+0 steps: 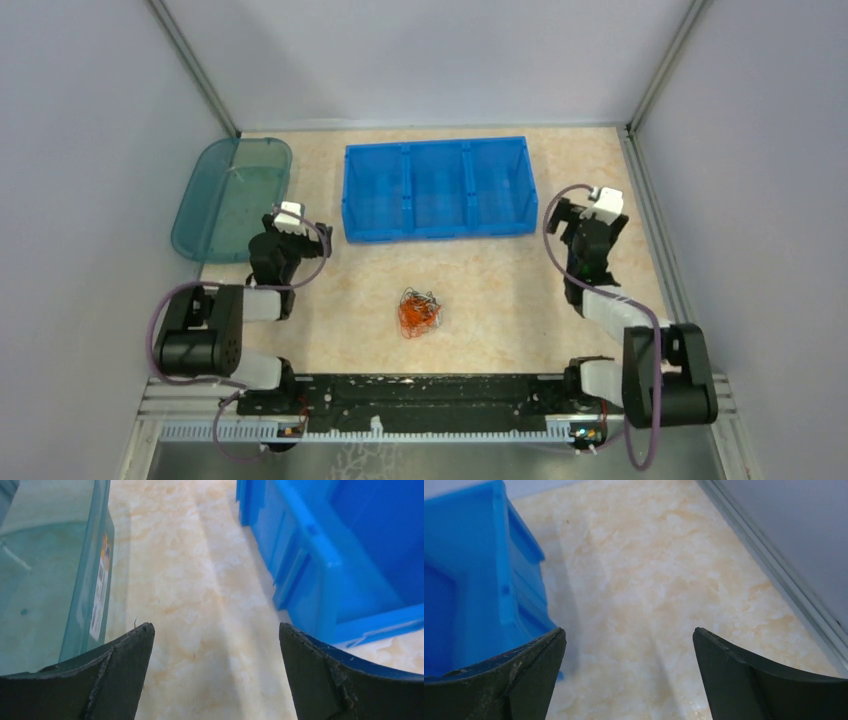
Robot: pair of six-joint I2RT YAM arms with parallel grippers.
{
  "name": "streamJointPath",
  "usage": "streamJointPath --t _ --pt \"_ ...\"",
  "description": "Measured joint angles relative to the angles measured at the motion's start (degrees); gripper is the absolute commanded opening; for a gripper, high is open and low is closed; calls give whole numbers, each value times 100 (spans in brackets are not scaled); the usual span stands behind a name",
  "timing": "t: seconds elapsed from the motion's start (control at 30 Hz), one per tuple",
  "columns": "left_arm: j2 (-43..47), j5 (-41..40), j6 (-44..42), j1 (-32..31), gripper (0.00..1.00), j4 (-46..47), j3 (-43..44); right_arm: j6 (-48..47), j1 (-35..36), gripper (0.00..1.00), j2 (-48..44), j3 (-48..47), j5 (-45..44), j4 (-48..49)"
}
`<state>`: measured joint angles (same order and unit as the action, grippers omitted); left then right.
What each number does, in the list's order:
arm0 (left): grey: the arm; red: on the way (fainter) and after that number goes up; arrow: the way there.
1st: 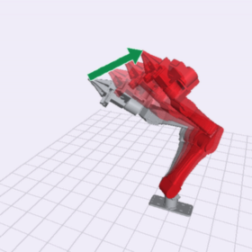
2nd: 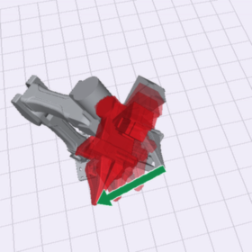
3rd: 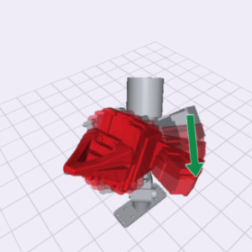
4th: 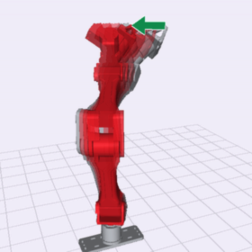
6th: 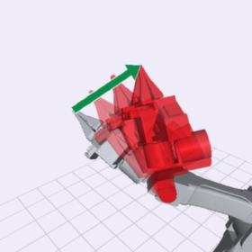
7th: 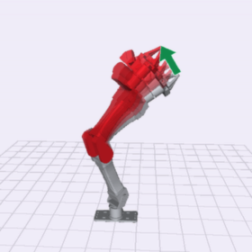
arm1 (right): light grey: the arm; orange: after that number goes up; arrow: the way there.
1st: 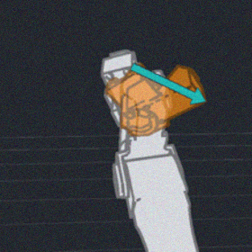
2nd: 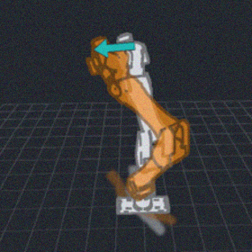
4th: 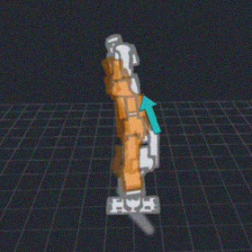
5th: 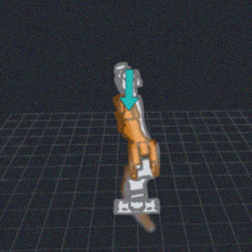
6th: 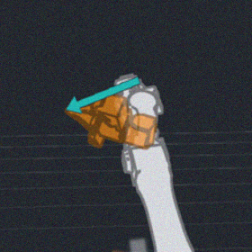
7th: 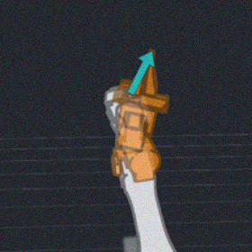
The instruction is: Untangle the cables
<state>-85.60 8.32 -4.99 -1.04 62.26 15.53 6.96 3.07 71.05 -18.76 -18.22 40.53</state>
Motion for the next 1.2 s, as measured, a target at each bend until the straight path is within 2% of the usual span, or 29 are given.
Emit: streamJointPath --t 0.1,0.17,0.3,0.37,0.47,0.53,0.6,0.67,0.77,0.8,0.9,1.03,1.2 --pt "417 197 -57 0 100 -1014 442 461 0 99 -612 -544 -120 -1106" --pt "553 345 -186 0 100 -2035 1091 782 0 99 -1049 -621 -157 -1663" --pt "750 590 -417 2 100 -3558 1996 2096 -9 99 -2247 -570 -592 -2979" --pt "870 809 -516 13 100 -4266 2323 2472 -26 99 -2874 -450 -520 -3126" --pt "1014 1228 -597 17 100 -5305 2736 2632 13 99 -3379 -354 109 -3027" --pt "1071 1539 -686 22 100 -5993 3016 2549 260 99 -3296 -433 407 -3071" --pt "1088 1847 -776 28 100 -6607 3303 2326 901 99 -3095 -573 549 -3200" --pt "1143 2118 -850 31 100 -7090 3477 2092 1615 93 -2946 -605 756 -3348" --pt "1322 2437 -973 35 100 -7600 3528 1856 2275 80 -2935 -603 1220 -3464" --pt "1414 2549 -1016 44 100 -7788 3528 1808 2396 77 -2920 -603 1368 -3456" --pt "1622 2787 -1143 44 100 -8061 3499 1648 2745 76 -2656 -608 1926 -3410" --pt "1762 3014 -1340 44 100 -8341 3410 1510 3272 70 -1976 -614 2476 -3359" --pt "1762 3248 -1585 44 100 -8719 3403 1416 3624 68 -1379 -697 3060 -3222"
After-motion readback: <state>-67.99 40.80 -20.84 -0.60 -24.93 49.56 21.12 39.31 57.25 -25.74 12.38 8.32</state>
